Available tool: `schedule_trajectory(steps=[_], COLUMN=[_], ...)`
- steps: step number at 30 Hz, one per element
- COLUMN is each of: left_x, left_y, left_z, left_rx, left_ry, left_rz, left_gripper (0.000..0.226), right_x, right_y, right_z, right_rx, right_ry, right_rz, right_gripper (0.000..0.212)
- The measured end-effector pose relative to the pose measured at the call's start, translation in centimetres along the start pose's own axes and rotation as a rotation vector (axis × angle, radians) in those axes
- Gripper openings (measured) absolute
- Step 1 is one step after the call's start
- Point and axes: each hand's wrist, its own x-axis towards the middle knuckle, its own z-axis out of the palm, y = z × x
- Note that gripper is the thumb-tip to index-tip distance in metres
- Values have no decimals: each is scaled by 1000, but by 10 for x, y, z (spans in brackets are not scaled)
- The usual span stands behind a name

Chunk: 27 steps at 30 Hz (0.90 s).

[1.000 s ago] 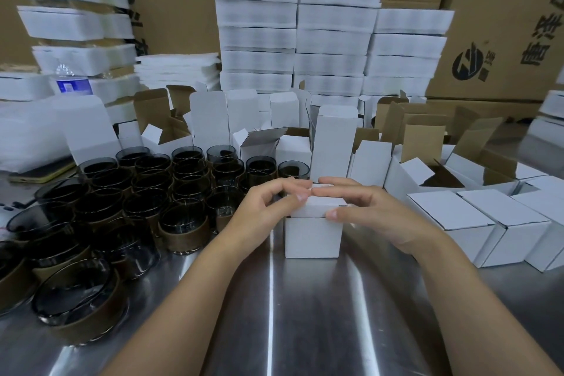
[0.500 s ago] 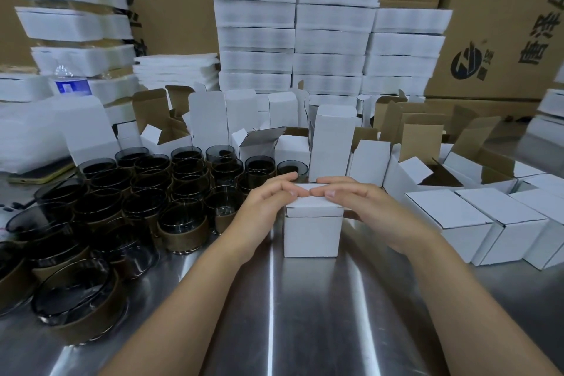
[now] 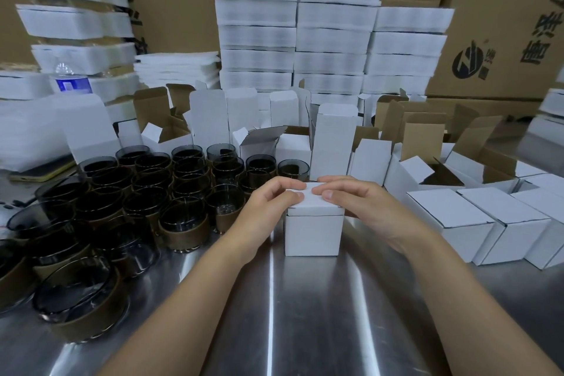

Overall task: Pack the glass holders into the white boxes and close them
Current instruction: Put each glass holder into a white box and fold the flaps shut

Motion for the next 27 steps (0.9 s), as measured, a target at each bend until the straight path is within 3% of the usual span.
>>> schedule_trajectory(steps=[27], left_x=[4], left_y=[-5], left_z=[-5], left_rx=[-15], left_ry=[-42], left_rz=[31], left_gripper=[26], right_x=[-2], right_y=[-1], right_z=[-1], right_rx=[-11], right_ry=[-68], right_rz=[-7], right_gripper=[14])
